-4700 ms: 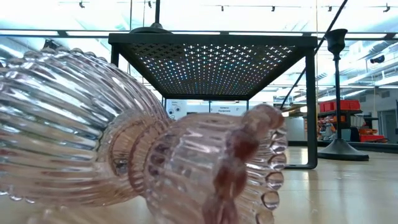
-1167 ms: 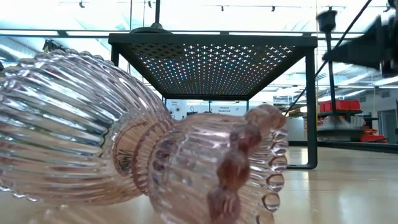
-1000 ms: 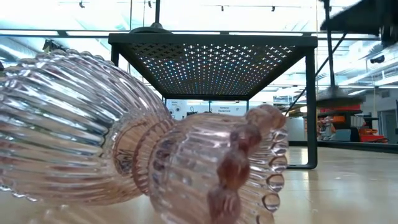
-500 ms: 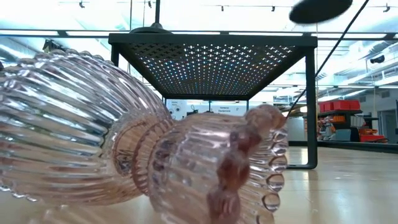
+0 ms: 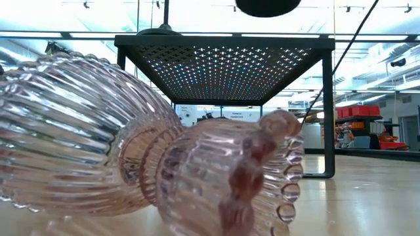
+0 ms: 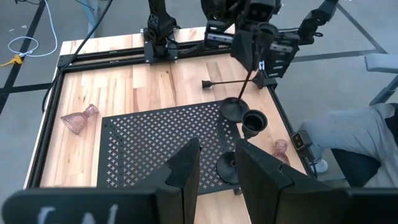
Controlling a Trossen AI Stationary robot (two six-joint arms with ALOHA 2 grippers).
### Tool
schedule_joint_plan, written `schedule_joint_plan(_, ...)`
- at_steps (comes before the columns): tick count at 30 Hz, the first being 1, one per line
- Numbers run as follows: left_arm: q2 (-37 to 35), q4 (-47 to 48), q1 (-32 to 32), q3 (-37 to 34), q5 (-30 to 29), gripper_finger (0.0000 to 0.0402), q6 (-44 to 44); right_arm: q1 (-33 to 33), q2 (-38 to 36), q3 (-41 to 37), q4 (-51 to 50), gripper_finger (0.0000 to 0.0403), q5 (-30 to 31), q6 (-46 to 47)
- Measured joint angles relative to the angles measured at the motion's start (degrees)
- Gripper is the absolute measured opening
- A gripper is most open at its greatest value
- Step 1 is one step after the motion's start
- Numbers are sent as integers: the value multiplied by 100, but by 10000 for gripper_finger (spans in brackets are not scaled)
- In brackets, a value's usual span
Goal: Pick & Place candle stick holders
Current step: Put the top black candle holder on the shelf
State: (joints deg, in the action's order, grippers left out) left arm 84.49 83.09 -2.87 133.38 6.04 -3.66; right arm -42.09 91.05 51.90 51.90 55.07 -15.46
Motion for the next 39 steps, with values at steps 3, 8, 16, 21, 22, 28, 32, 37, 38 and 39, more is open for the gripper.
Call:
schedule_joint_plan(3,0,0,0,0,0,107,-1,175,87,0,-9,0,-267,59)
schedule_joint_plan(8,0,0,0,0,-1,107,-4,513,176,0,27,0,-779,293)
schedule_joint_plan(16,0,2,2,0,0,107,-4,758,179,0,-303,0,-1119,620)
schedule_joint_plan(21,0,4,-1,0,0,107,-114,840,179,0,-442,0,-1109,751)
schedule_joint_plan(22,0,5,0,0,0,107,-128,851,179,0,-442,0,-1110,750)
schedule_joint_plan(28,0,7,-1,0,0,107,-155,922,179,0,-598,0,-1117,921)
schedule_joint_plan(32,0,9,2,0,-2,107,-156,934,179,1,-630,0,-1117,944)
schedule_joint_plan(37,0,12,-1,0,0,107,-157,945,179,0,-630,0,-1220,964)
schedule_joint_plan(38,0,13,-1,0,0,107,-157,954,179,0,-637,0,-1252,964)
schedule_joint_plan(39,0,11,0,0,0,107,-157,964,179,2,-645,0,-1256,966)
